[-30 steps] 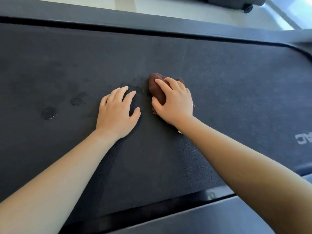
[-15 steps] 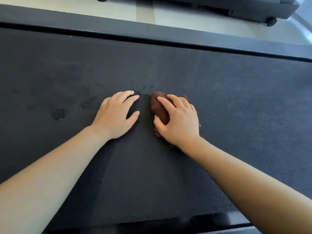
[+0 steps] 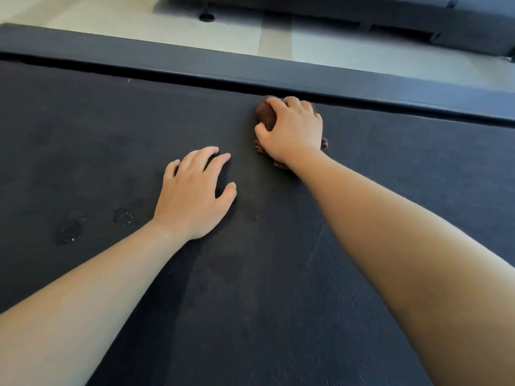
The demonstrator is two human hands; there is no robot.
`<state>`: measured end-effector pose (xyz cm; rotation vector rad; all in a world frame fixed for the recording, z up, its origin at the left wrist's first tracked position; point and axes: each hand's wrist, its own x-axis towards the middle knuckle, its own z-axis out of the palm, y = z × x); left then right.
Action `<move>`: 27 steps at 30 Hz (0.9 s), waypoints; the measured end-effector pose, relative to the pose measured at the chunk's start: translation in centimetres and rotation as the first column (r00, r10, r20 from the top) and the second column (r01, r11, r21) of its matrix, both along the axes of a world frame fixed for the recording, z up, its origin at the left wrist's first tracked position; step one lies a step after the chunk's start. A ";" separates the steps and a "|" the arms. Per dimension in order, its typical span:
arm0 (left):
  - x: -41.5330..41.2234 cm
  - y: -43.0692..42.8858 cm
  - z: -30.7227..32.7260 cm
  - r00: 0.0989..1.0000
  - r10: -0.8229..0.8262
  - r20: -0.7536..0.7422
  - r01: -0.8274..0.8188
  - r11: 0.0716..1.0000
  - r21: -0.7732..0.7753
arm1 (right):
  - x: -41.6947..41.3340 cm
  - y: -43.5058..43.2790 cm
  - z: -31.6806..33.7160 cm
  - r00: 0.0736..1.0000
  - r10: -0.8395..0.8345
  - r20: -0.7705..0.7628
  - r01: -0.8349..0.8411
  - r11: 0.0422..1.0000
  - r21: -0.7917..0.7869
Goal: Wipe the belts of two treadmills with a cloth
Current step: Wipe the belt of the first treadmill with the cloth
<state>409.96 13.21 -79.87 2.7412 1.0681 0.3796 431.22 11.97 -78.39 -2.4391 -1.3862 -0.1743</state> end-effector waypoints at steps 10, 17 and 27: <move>0.1 0.0 0.4 0.999 0.025 0.040 -0.023 0.999 -0.040 | 1.0 0.1 0.4 0.994 0.100 -0.034 -0.102 0.994 -0.043; -4.8 -2.8 1.2 0.994 -0.012 -0.106 0.005 0.998 -0.065 | -8.4 -10.9 0.1 0.978 0.207 -0.002 -0.207 0.978 -0.032; -11.0 -4.0 1.8 0.985 -0.144 -0.090 0.139 0.988 -0.068 | -18.4 -21.8 0.3 0.964 0.265 -0.010 -0.264 0.964 0.039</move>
